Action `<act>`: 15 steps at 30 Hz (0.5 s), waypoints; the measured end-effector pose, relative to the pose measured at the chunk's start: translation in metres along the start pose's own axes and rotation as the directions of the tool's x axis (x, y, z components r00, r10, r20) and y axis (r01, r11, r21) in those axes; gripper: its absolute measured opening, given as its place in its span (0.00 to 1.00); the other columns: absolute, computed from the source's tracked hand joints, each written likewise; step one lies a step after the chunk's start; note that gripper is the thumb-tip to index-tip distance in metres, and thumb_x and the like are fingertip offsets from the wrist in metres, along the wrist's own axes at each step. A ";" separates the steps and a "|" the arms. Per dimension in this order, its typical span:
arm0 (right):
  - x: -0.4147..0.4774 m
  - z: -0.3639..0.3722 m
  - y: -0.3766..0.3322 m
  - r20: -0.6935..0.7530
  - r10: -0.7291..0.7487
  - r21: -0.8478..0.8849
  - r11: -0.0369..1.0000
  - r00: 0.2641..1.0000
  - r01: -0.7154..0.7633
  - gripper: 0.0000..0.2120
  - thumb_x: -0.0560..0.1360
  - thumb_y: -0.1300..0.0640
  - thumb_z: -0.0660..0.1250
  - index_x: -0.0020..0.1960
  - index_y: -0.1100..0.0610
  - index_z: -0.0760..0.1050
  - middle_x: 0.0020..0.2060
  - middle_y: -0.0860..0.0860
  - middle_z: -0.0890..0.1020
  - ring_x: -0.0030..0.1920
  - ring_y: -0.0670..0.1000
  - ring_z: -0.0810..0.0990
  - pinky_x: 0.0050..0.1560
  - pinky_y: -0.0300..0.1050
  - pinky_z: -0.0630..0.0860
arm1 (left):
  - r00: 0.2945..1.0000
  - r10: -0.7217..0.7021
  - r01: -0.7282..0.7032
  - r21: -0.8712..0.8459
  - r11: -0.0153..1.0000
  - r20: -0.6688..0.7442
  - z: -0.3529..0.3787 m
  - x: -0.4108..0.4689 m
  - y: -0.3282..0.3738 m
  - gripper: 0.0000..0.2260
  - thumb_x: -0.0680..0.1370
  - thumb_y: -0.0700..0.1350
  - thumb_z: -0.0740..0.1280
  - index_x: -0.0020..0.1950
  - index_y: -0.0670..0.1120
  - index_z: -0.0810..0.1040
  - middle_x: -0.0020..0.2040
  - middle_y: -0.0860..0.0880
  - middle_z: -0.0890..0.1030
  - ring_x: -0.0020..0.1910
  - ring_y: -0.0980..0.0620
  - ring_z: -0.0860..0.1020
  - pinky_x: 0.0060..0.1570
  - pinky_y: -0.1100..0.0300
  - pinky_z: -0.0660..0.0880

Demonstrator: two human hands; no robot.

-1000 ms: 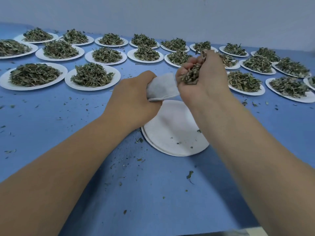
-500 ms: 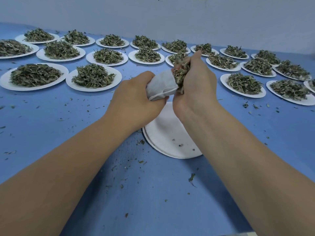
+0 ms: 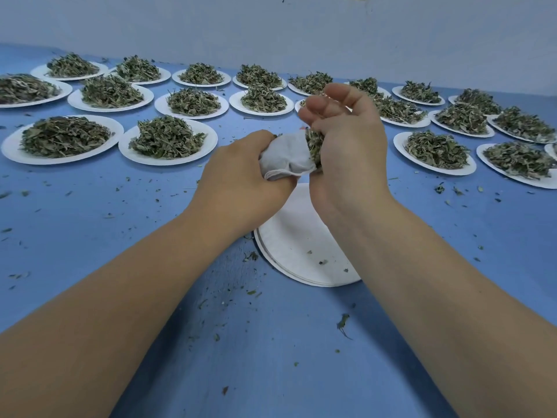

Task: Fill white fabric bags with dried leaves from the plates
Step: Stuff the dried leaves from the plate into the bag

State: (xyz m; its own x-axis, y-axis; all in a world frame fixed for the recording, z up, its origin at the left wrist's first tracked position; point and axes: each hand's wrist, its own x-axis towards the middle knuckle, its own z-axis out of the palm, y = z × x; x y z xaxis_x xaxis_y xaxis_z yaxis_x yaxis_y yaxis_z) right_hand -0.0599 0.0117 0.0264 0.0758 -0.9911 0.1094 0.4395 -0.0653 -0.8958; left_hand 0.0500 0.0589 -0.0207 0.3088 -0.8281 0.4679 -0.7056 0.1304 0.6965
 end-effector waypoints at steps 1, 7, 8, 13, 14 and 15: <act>0.000 0.000 0.000 0.009 -0.014 0.003 1.000 1.000 0.014 0.19 0.76 0.76 0.55 0.50 0.53 0.75 0.41 0.49 0.83 0.45 0.48 0.84 0.47 0.42 0.78 | 1.000 -0.001 0.001 -0.002 1.000 -0.001 0.000 0.000 0.001 0.17 0.73 0.51 0.72 0.34 0.51 0.65 0.31 0.56 0.72 0.29 0.55 0.67 0.26 0.62 0.61; -0.001 -0.002 0.003 0.080 -0.143 -0.043 0.988 0.987 0.146 0.10 0.77 0.76 0.62 0.49 0.62 0.75 0.49 0.59 0.81 0.45 0.50 0.87 0.49 0.44 0.83 | 0.995 0.014 -0.021 0.077 0.997 0.098 -0.001 -0.006 0.011 0.11 0.70 0.57 0.70 0.40 0.55 0.69 0.38 0.61 0.77 0.36 0.58 0.75 0.32 0.60 0.66; -0.001 -0.002 0.003 0.091 -0.163 -0.064 0.984 0.982 0.169 0.08 0.77 0.74 0.66 0.49 0.63 0.76 0.50 0.59 0.82 0.44 0.51 0.87 0.48 0.45 0.83 | 0.995 0.015 -0.023 0.079 0.997 0.098 0.001 -0.006 0.014 0.11 0.70 0.57 0.69 0.41 0.55 0.69 0.37 0.59 0.78 0.36 0.58 0.75 0.32 0.60 0.67; -0.008 0.001 -0.003 0.131 -0.158 -0.228 0.956 0.979 0.185 0.09 0.82 0.56 0.65 0.45 0.56 0.77 0.36 0.50 0.81 0.34 0.47 0.78 0.40 0.41 0.76 | 0.995 0.019 -0.034 0.148 0.988 0.097 0.004 -0.005 0.021 0.11 0.72 0.55 0.69 0.41 0.52 0.68 0.34 0.54 0.76 0.35 0.58 0.74 0.32 0.65 0.65; -0.009 0.001 -0.005 0.154 -0.107 -0.231 0.963 0.982 0.141 0.11 0.82 0.53 0.62 0.44 0.55 0.77 0.34 0.49 0.79 0.34 0.47 0.75 0.39 0.41 0.74 | 0.996 0.002 -0.015 0.142 0.990 0.094 0.004 -0.005 0.021 0.12 0.72 0.56 0.68 0.41 0.52 0.68 0.34 0.54 0.75 0.35 0.58 0.73 0.33 0.63 0.65; -0.011 0.002 -0.007 0.187 -0.051 -0.223 0.970 0.981 0.093 0.11 0.78 0.51 0.61 0.42 0.55 0.77 0.33 0.49 0.78 0.35 0.47 0.74 0.39 0.41 0.72 | 0.996 -0.010 -0.001 0.127 0.992 0.088 0.003 -0.004 0.022 0.13 0.72 0.57 0.67 0.40 0.52 0.68 0.34 0.54 0.75 0.35 0.57 0.73 0.33 0.61 0.65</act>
State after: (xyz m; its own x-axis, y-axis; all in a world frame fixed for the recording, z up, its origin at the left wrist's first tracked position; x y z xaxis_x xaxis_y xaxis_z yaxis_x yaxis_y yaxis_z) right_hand -0.0625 0.0235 0.0324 0.2195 -0.9471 0.2340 0.2341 -0.1817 -0.9551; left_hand 0.0314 0.0637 -0.0092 0.2585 -0.8744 0.4107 -0.7810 0.0610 0.6216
